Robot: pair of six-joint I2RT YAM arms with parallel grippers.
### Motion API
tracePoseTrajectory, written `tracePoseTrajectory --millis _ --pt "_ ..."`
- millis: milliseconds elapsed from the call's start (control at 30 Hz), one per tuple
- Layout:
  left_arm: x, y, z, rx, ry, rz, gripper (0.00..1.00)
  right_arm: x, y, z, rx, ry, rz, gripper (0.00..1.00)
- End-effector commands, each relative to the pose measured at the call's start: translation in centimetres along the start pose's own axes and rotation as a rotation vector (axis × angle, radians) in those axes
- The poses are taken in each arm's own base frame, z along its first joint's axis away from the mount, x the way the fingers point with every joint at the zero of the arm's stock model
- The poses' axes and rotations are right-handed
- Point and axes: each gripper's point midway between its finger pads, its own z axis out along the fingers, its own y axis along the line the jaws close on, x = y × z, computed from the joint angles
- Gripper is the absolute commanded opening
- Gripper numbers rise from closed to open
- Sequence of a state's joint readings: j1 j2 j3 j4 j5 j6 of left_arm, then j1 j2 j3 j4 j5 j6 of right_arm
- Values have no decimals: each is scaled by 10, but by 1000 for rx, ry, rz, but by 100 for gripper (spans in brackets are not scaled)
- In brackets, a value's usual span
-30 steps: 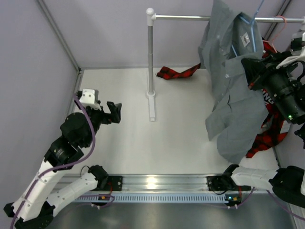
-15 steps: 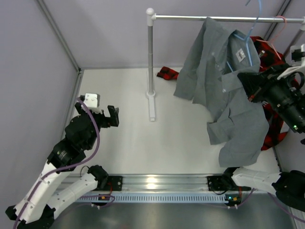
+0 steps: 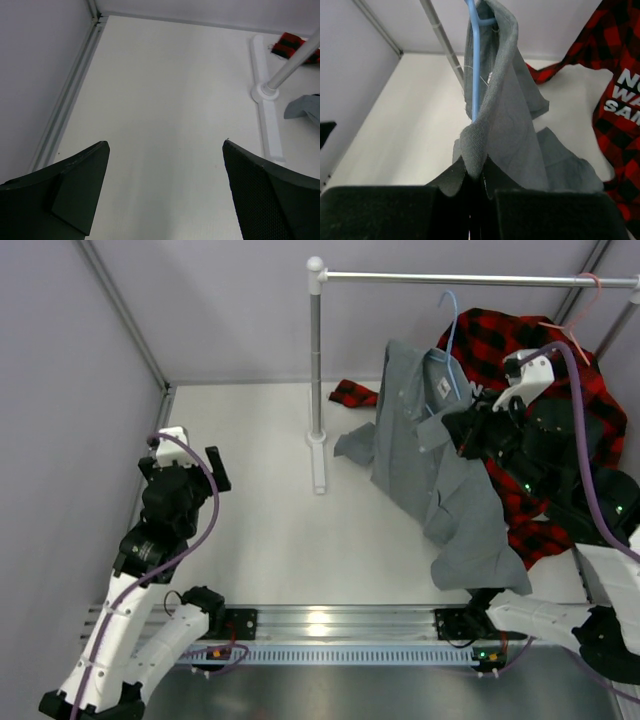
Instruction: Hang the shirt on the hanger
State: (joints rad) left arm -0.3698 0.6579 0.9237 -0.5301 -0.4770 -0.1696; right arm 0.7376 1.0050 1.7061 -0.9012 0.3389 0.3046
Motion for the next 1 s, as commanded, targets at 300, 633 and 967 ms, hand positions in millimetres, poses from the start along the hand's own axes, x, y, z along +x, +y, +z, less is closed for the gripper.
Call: tracePoseTrajectory --millis 300,633,967 --pt "-4 36 11 -155 -41 -81 98 -82 -7 82 27 -343 272 0" --pt "-3 36 11 -147 -42 -82 98 -89 -25 140 48 -297 288 0" --pt "-4 33 10 -123 -48 -82 98 -71 -30 152 12 -287 306 24"
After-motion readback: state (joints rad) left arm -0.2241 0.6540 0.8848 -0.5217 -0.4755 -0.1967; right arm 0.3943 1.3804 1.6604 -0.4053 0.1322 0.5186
